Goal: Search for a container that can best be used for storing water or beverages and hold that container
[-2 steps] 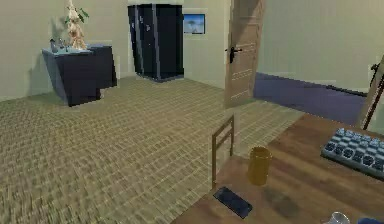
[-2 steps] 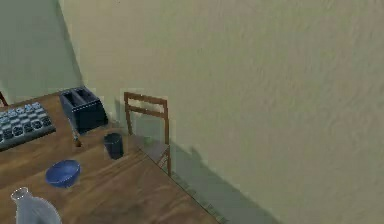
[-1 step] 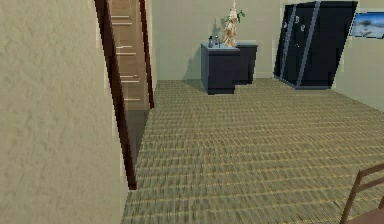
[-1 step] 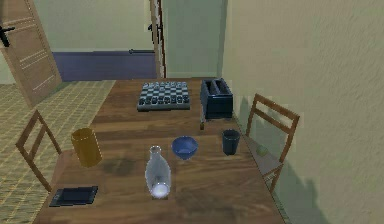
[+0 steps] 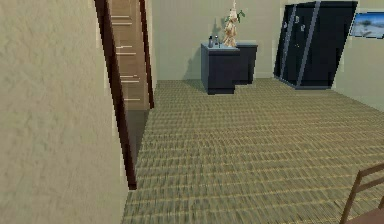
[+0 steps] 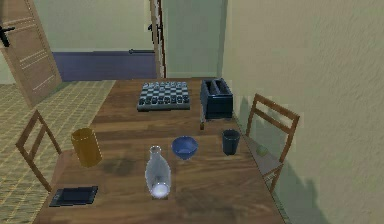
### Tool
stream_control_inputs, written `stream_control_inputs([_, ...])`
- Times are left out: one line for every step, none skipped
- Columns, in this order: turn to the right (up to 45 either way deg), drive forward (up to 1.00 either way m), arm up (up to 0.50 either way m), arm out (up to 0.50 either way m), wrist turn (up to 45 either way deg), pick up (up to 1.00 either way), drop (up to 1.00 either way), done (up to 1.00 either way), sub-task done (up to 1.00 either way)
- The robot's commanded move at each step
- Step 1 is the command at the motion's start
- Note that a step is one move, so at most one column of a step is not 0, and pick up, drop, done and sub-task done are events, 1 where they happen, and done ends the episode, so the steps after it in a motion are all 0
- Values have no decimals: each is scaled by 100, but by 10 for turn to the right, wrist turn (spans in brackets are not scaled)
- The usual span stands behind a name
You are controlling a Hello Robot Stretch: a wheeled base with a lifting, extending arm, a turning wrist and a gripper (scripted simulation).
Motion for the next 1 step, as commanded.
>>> stream_control_inputs([0,0,24,0,0,0,0,0,0])
